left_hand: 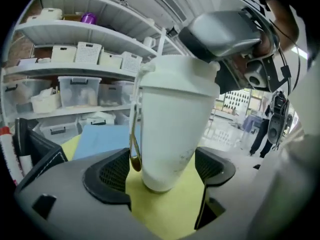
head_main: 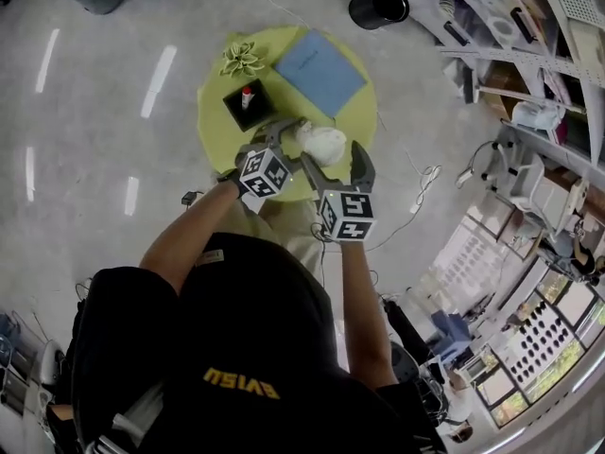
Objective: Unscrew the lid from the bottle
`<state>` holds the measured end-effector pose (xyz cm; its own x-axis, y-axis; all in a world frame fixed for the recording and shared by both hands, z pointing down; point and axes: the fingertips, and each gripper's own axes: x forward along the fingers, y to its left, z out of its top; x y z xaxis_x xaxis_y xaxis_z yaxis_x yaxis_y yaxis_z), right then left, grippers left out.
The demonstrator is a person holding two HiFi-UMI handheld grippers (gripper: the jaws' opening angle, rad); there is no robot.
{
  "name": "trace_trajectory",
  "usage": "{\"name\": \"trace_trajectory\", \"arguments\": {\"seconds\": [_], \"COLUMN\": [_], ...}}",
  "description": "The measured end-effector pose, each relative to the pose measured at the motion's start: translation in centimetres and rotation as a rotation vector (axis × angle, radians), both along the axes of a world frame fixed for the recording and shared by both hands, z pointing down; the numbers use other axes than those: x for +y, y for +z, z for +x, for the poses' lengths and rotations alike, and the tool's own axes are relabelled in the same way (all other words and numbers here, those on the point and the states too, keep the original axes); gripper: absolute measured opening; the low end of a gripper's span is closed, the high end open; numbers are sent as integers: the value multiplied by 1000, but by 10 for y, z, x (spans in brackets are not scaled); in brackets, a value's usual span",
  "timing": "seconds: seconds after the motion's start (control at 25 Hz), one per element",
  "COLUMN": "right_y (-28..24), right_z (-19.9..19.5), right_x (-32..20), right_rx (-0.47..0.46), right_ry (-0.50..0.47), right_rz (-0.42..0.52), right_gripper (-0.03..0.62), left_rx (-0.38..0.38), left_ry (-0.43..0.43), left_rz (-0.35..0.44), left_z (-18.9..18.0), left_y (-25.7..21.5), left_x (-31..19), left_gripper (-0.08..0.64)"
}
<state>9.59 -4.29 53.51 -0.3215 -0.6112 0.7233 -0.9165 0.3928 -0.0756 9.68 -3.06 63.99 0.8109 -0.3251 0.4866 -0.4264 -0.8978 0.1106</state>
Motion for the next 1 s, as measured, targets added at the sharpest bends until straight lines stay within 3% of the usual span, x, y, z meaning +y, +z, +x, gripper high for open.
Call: {"name": "trace_trajectory", "arguments": {"seconds": [0.08,0.12,0.44,0.6,1.0], "right_y": [5,7,9,11,15], "right_z": [-1,-1,-2,-3,-10], "right_x": [2,3,6,7,14], "right_rx": [12,16,32,58,162], "right_ry": [-37,-50,-84,-147,-555], "right_rz": [-17,-22,-31,-48,-105], "right_gripper": [398,388,385,383,383], "left_rx": [-5,-5,-6,-13,-40], "left_ry": [29,44,74,70,115], "left_rz": [9,12,8,5,39], "left_z": [7,9,12,10,12], "left_y": [4,5,7,9,9], "left_x": [2,3,6,3,2], "left_gripper": [405,399,379,407,414]}}
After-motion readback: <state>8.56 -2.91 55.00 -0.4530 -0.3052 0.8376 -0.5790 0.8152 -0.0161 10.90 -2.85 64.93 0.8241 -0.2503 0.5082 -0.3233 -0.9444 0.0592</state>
